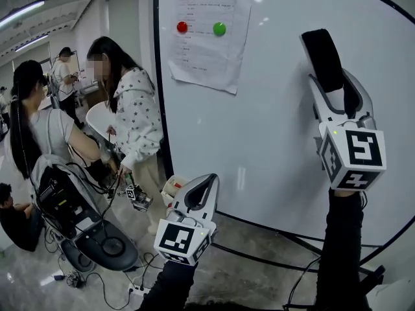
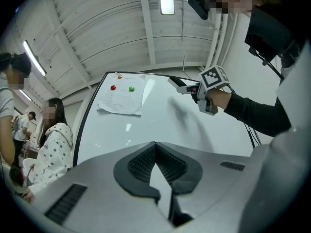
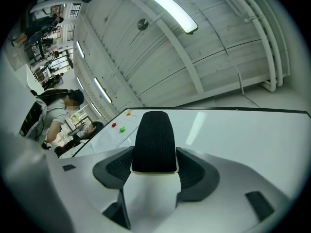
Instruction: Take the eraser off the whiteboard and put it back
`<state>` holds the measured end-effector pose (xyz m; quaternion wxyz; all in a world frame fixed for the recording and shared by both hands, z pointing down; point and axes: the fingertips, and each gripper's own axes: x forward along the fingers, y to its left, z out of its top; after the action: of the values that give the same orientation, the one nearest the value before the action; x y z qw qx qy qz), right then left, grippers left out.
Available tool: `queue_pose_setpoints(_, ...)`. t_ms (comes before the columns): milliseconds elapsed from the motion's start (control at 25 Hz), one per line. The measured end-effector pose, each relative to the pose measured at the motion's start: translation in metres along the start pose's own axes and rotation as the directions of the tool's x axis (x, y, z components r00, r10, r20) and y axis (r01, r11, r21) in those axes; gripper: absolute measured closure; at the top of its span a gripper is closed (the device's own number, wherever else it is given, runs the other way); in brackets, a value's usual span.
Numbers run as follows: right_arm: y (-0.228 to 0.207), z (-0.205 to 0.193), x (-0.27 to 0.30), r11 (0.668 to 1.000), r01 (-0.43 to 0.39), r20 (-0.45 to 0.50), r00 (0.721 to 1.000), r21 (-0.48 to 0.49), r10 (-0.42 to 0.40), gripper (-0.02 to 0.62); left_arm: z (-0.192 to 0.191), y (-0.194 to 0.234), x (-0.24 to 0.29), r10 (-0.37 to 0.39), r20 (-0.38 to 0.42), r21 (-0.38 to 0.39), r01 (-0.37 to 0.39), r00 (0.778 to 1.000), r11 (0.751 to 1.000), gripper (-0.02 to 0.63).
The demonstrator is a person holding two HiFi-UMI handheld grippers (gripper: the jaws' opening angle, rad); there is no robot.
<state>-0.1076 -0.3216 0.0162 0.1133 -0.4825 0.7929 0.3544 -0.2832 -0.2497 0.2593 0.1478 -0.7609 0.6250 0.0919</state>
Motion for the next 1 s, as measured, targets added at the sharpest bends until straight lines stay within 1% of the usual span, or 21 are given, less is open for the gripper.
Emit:
queue_pose_setpoints(160, 0.003, -0.001, -0.039, 1.0, -0.002, -0.011, 1.0, -0.002, 0.002, 0.319, -0.003, -0.005, 0.008, -0.012, 0.003, -0.006, 0.012, 1.0, 1.0, 0.6)
queue_pose_setpoints(360, 0.0, -0.01, -0.07, 1.0, 0.027, -0.042, 0.999, 0.0, -0.027, 0.319, -0.007, -0.017, 0.015, -0.031, -0.008, -0.013, 0.031, 0.999, 0.999, 0.601)
queue_pose_setpoints(560, -0.01, -0.022, -0.089, 0.998, 0.054, -0.07, 0.996, 0.018, -0.053, 0.319, -0.007, -0.031, 0.022, -0.054, -0.007, -0.009, 0.054, 0.999, 0.999, 0.6)
queue_pose_setpoints(720, -0.017, -0.026, -0.097, 0.997, 0.072, -0.079, 0.994, 0.009, -0.071, 0.319, -0.009, -0.04, 0.026, -0.073, -0.025, 0.003, 0.073, 0.997, 0.997, 0.6)
queue_pose_setpoints(840, -0.02, -0.028, -0.101, 0.997, 0.071, -0.08, 0.994, 0.023, -0.069, 0.319, -0.01, -0.05, 0.028, -0.114, -0.04, 0.02, 0.115, 0.993, 0.993, 0.601)
queue_pose_setpoints(920, -0.023, -0.028, -0.102, 0.997, 0.073, -0.083, 0.994, 0.026, -0.071, 0.319, -0.011, -0.058, 0.029, -0.153, -0.052, 0.014, 0.154, 0.987, 0.988, 0.601)
queue_pose_setpoints(1000, -0.025, -0.028, -0.104, 0.997, 0.076, -0.086, 0.994, 0.027, -0.074, 0.319, -0.012, -0.063, 0.029, -0.166, -0.067, 0.021, 0.168, 0.984, 0.986, 0.601)
